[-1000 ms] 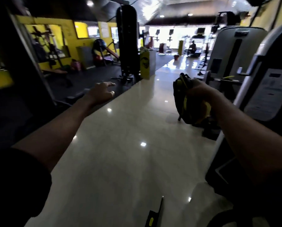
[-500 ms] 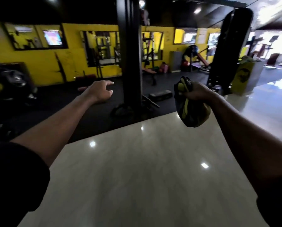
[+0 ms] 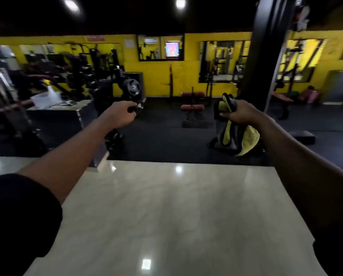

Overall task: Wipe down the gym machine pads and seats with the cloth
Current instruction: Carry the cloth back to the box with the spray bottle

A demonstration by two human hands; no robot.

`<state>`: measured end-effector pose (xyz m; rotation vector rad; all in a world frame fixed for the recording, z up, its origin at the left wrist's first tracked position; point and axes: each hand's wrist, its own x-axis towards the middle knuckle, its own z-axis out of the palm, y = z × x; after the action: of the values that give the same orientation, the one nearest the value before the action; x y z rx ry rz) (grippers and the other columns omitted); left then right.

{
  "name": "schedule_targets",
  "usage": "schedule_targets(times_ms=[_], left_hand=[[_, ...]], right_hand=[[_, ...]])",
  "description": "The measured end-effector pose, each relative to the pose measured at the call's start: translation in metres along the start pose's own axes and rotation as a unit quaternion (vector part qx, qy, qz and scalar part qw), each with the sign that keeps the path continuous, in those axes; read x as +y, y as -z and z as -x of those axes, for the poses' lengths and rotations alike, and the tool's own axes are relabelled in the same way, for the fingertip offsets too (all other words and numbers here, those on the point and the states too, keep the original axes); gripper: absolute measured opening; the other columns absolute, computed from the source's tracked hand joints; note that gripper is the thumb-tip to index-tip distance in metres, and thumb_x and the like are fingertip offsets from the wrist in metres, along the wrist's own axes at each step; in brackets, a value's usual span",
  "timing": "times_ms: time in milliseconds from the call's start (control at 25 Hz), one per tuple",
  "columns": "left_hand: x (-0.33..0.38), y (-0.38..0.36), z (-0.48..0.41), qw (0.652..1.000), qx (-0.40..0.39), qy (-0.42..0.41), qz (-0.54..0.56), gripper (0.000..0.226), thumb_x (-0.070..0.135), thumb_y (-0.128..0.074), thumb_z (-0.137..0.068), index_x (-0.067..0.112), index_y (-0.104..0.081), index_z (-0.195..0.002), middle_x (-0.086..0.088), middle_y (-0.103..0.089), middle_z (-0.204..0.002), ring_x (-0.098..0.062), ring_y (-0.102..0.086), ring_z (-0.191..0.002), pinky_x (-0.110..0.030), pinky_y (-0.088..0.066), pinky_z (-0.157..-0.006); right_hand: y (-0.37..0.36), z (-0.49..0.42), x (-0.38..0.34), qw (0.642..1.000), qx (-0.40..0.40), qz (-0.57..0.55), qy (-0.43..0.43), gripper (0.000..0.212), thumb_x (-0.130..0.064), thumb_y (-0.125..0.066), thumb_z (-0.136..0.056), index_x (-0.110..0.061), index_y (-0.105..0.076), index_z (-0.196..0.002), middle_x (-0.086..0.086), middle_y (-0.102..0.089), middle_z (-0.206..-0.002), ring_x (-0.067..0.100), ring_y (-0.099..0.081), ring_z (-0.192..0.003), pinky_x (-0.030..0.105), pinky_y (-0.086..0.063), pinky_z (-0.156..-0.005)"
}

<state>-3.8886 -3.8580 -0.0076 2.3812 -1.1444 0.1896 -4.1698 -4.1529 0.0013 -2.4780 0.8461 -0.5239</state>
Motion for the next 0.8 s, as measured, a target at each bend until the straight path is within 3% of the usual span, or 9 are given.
schedule_targets(times_ms=[80,200,280,440,640,800], left_hand=[[-0.028,0.015,0.005,0.999,0.016,0.043,-0.012,0.046,0.022,-0.058,-0.094,0.021,-0.053,-0.140,-0.014,-0.063,-0.126,-0.023,-0.065,-0.091,-0.030,-0.047,-0.078],[-0.075,0.034,0.013,0.995,0.020,0.089,-0.029,0.051,0.026,-0.058,-0.089,0.017,-0.054,-0.139,-0.011,-0.058,-0.137,-0.027,-0.059,-0.116,-0.033,-0.046,-0.097],[-0.103,0.046,0.017,0.992,0.039,0.113,-0.028,0.058,0.032,-0.057,-0.084,0.015,-0.055,-0.139,-0.010,-0.056,-0.140,-0.025,-0.055,-0.124,-0.031,-0.043,-0.102],[-0.174,0.073,0.002,0.982,0.078,0.163,-0.047,0.046,0.012,-0.061,-0.091,0.017,-0.057,-0.137,-0.015,-0.060,-0.134,-0.026,-0.058,-0.112,-0.024,-0.038,-0.088],[-0.267,0.109,-0.034,0.975,0.099,0.189,-0.067,0.048,0.022,-0.061,-0.090,0.019,-0.057,-0.137,-0.012,-0.062,-0.132,-0.028,-0.061,-0.114,-0.029,-0.044,-0.093],[-0.339,0.139,-0.077,0.970,0.108,0.203,-0.074,0.050,0.021,-0.060,-0.090,0.016,-0.055,-0.139,-0.012,-0.059,-0.136,-0.027,-0.060,-0.116,-0.029,-0.044,-0.091]], right_hand=[[-0.022,-0.033,-0.024,0.999,-0.019,-0.005,0.032,0.054,-0.040,-0.073,-0.089,-0.018,-0.057,-0.136,0.012,-0.061,-0.130,0.033,-0.056,-0.120,0.038,-0.045,-0.095],[-0.063,-0.075,-0.065,0.996,-0.056,-0.015,0.067,0.053,-0.038,-0.071,-0.091,-0.015,-0.057,-0.136,0.013,-0.062,-0.127,0.033,-0.056,-0.120,0.042,-0.047,-0.097],[-0.090,-0.100,-0.091,0.992,-0.074,-0.023,0.095,0.051,-0.039,-0.071,-0.090,-0.015,-0.058,-0.134,0.013,-0.063,-0.125,0.033,-0.057,-0.118,0.043,-0.048,-0.097],[-0.150,-0.158,-0.156,0.984,-0.109,-0.026,0.141,0.053,-0.041,-0.070,-0.091,-0.016,-0.056,-0.135,0.013,-0.063,-0.125,0.034,-0.058,-0.115,0.041,-0.049,-0.094],[-0.212,-0.234,-0.242,0.977,-0.120,-0.042,0.170,0.066,-0.045,-0.072,-0.089,-0.016,-0.050,-0.143,0.010,-0.062,-0.127,0.032,-0.058,-0.116,0.043,-0.050,-0.097],[-0.257,-0.299,-0.317,0.975,-0.114,-0.050,0.185,0.063,-0.044,-0.072,-0.088,-0.015,-0.052,-0.141,0.010,-0.063,-0.124,0.030,-0.059,-0.113,0.039,-0.050,-0.093]])
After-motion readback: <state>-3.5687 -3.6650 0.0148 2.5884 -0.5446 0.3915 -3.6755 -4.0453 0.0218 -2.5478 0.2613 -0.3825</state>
